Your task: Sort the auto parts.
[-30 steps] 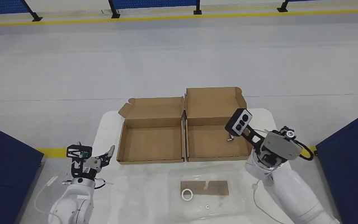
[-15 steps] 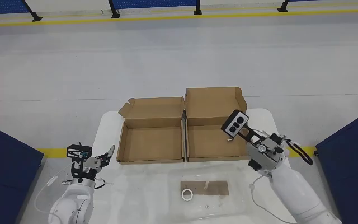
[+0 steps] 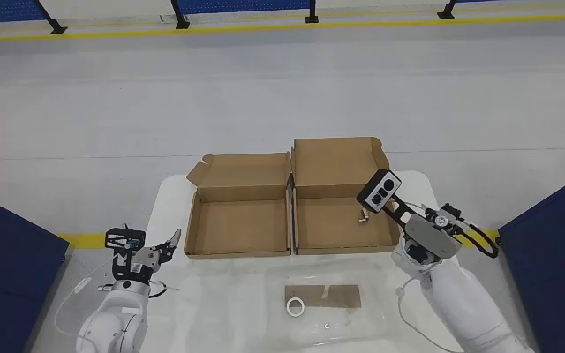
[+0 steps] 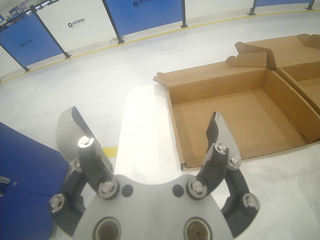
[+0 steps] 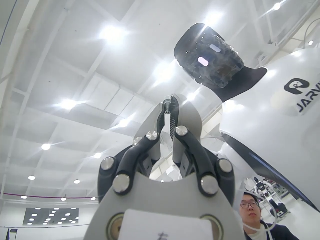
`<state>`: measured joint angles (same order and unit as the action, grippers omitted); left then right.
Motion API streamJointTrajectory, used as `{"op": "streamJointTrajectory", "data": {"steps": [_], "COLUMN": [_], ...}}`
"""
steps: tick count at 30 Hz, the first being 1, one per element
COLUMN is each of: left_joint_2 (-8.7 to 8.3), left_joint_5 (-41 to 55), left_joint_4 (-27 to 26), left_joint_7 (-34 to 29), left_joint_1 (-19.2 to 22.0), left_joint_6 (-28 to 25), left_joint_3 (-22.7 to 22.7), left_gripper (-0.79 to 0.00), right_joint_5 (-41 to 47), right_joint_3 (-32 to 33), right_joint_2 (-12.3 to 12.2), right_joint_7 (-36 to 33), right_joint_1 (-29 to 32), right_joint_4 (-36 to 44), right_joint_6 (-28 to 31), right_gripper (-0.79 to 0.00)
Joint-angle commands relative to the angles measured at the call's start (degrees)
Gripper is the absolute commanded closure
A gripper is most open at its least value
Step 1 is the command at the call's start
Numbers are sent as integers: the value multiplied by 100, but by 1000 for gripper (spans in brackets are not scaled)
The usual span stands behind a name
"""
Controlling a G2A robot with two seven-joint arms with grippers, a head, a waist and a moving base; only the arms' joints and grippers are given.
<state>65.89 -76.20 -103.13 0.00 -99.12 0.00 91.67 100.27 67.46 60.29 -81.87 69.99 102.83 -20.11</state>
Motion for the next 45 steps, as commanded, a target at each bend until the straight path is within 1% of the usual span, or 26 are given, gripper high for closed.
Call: {"op": "streamJointTrajectory", "data": {"steps": [1, 16, 20, 26, 31, 34, 40, 42, 44, 45], "left_joint_2": [0, 0, 0, 0, 0, 0, 0, 0, 0, 0], "left_joint_5": [0, 0, 0, 0, 0, 0, 0, 0, 0, 0], "left_joint_4": [0, 0, 0, 0, 0, 0, 0, 0, 0, 0], "left_joint_7": [0, 0, 0, 0, 0, 0, 0, 0, 0, 0], "left_joint_1": [0, 0, 0, 0, 0, 0, 0, 0, 0, 0], "left_joint_6": [0, 0, 0, 0, 0, 0, 0, 0, 0, 0], "left_joint_3": [0, 0, 0, 0, 0, 0, 0, 0, 0, 0], "left_gripper": [-785, -785, -785, -785, -785, -785, -785, -785, -785, -785], "right_joint_5": [14, 7, -121, -370, -707, -1261, -3180, -3538, -4091, -4091], "right_joint_3": [10, 14, 145, 382, 726, 1145, 2175, 2368, 2550, 2550], "right_joint_2": [7, 8, 19, 17, -20, -98, -388, -492, -613, -613], "right_joint_7": [7, 46, 269, 319, 328, 307, 430, 434, 424, 424], "right_joint_1": [3, 8, 73, 158, 305, 432, 821, 981, 1097, 1097], "right_joint_4": [1, 13, 172, 215, 175, 81, 3, 29, 100, 100], "right_joint_6": [-19, -6, 5, -135, -278, -453, -661, -665, -655, -655], "right_gripper": [0, 0, 0, 0, 0, 0, 0, 0, 0, 0]}}
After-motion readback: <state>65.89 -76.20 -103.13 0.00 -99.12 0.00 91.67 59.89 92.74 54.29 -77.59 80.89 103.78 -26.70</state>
